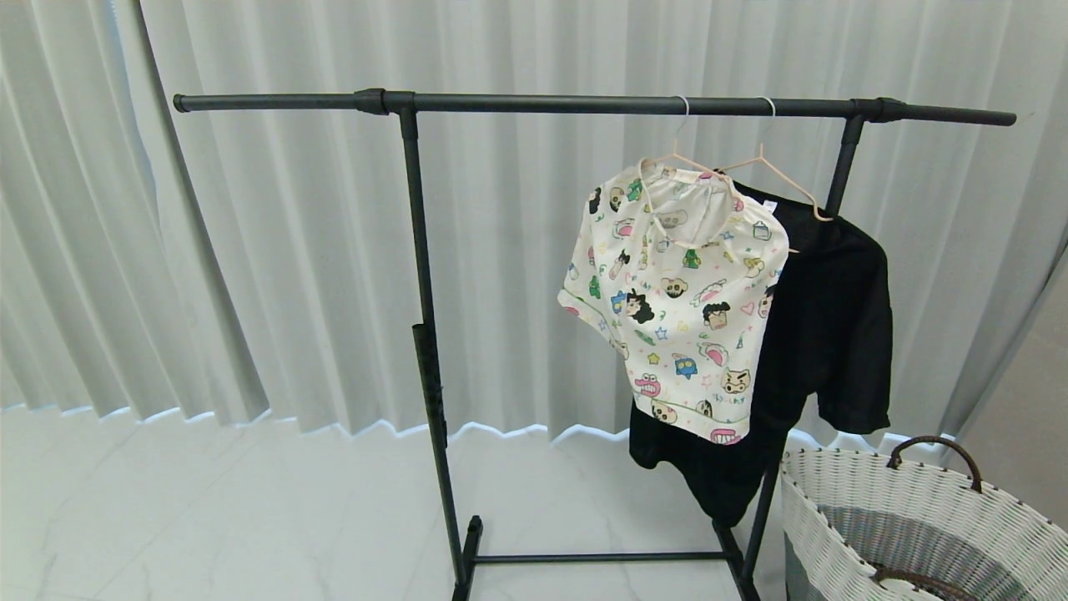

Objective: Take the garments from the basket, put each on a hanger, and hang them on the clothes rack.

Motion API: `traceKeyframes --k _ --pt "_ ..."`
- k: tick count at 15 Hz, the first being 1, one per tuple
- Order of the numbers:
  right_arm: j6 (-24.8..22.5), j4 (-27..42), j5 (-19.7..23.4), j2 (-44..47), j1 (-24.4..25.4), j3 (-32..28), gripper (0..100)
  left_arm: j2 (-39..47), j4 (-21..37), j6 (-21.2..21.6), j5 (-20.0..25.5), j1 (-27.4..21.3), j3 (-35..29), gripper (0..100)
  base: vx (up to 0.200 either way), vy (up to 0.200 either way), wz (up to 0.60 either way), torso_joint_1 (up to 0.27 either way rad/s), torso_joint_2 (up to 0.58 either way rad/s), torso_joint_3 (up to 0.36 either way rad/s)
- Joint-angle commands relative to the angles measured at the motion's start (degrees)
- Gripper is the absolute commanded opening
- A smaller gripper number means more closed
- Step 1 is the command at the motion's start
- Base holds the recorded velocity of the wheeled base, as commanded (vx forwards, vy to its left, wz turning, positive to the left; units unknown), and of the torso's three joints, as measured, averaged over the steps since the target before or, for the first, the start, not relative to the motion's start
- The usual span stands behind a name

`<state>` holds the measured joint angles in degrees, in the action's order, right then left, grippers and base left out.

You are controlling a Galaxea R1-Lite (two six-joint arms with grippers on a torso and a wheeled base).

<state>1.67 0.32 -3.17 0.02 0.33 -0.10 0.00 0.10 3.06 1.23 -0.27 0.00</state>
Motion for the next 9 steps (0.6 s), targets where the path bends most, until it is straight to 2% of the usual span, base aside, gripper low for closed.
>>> traceKeyframes --k 1,9 --pt "0.0 0.03 0.01 -0.02 0.02 0.01 100 0.0 -0.01 0.02 0.0 0.0 0.0 100 0.0 0.0 0.0 0.0 0.0 0.0" --pt "0.26 0.12 -0.17 -0.02 0.02 -0.08 100 0.0 -0.01 -0.07 0.0 0.0 0.0 100 0.0 0.0 0.0 0.0 0.0 0.0"
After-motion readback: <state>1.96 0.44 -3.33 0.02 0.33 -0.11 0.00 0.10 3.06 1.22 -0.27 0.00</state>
